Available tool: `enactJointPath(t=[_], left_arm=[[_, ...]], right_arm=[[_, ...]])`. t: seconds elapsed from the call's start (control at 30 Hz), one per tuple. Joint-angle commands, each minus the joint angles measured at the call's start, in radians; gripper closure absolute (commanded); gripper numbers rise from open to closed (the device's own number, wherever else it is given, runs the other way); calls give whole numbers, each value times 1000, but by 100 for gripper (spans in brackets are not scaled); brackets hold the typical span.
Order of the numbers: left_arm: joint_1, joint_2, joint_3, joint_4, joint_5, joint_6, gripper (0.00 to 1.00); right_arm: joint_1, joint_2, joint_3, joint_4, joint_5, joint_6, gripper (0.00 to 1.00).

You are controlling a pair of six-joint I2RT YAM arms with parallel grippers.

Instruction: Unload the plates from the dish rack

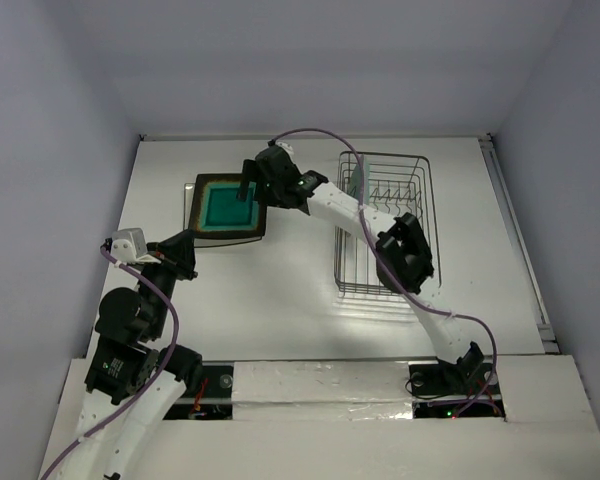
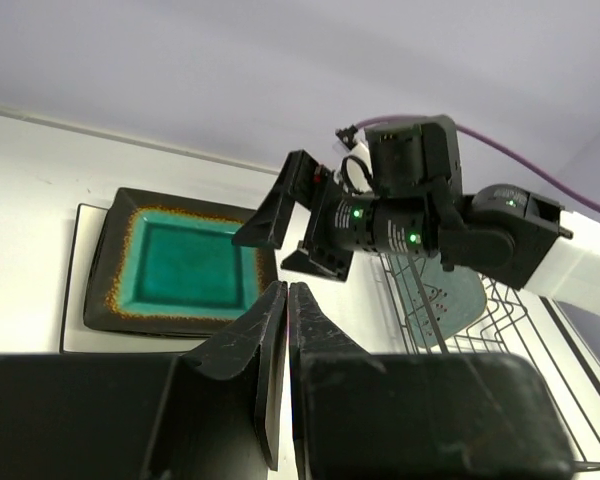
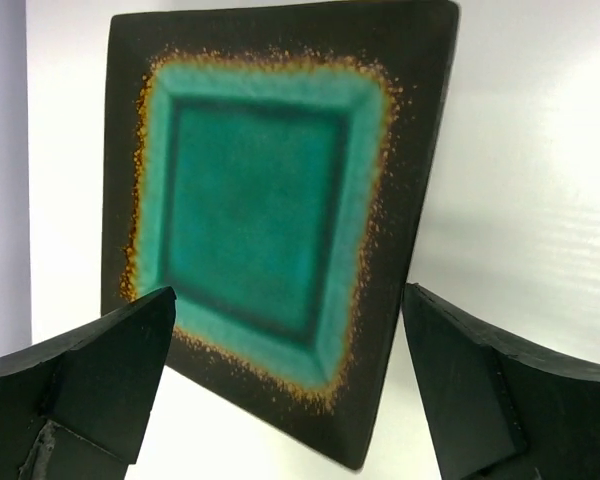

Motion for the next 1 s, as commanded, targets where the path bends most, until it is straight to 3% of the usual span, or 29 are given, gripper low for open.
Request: enactJointPath(t=[0.0,0.1,0.17,0.23,0.27,0.3,0.33,0.37,0.5,0.57,0.6,0.63,0.7,0.83,0.97], left_arm=[[6,-7,-7,42,4,-1,97],[6,-7,-7,42,4,-1,98],[6,-9,-7,41,4,-1,98],[6,-10,-7,41,4,-1,98],[6,-10,-7,41,4,-1,98],[6,-12,-7,42,4,-1,98],[6,-13,-7,42,4,-1,98],[6,-16,-7,42,4,-1,99],[6,-23,-7,44,4,-1,100],[6,-23,-7,42,4,-1,100],[6,-23,-7,41,4,-1,100],[6,-23,-7,41,4,-1,100],[6,-20,-9,44,4,-1,100],[6,-9,-9,42,4,1,100],[6,-4,-7,42,4,1,100]], right_arm=[[9,25,106,-110,21,-108,0],[9,-18,63,-96,68,-128,0],[9,-139,-73,-33,93,-170,4],[9,-241,-173,43,154,-223,23],[9,-347,-254,53,180,-242,39],[9,-398,-289,50,215,-286,79],[9,-448,-322,37,295,-309,96],[0,-539,-351,20,338,-326,100],[-52,-717,-530,-96,507,-397,100],[-84,-760,-575,-130,550,-417,77],[-121,-782,-599,-164,559,-427,50],[-141,-785,-601,-184,564,-435,38],[-184,-773,-598,-212,543,-461,24],[-206,-695,-549,-233,492,-498,25],[-226,-587,-410,-273,536,-518,29]])
